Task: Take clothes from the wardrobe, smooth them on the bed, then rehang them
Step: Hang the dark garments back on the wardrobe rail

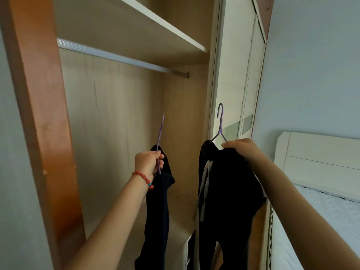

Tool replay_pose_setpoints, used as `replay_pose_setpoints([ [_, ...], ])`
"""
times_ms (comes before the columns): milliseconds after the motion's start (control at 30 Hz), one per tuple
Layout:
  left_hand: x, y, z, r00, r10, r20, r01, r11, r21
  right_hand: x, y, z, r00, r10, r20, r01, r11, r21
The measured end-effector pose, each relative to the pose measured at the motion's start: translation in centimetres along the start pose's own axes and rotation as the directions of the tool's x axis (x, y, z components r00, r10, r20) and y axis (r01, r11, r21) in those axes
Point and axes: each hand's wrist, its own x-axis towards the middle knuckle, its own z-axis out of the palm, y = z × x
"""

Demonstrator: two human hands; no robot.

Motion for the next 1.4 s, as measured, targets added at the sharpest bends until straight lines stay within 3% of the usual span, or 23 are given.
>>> replay_pose_setpoints([
  [233,6.7,1.9,1.3,1.000,0.002,0.007,-0.001,0.997,-0.079,7.1,-0.7,2.1,1.000,-0.023,0.018,0.023,1.000,0.001],
  [533,17.1,4.0,7.5,0.997,0.071,0.007,-0.071,0.997,-0.018,21.3,-3.3,2.5,0.983,-0.118,0.139,0.122,0.992,-0.015],
  [967,28.7,9.1,13.6,0.956,0.289,-0.054,-0.289,0.957,0.012,36.9,-8.8,4.8,0.940,-0.278,0.199,0.261,0.959,0.109],
  [1267,35.3,12.1,15.8,0.939,0.342,0.044,-0.340,0.939,-0.049,44.1,-12.7,7.6,0.934,-0.322,0.153,0.303,0.944,0.132],
  [1400,38.0,13.6,16.3,0.926,0.371,0.069,-0.369,0.929,-0.044,46.6,-14.6,8.7,0.915,-0.353,0.196,0.340,0.935,0.100],
])
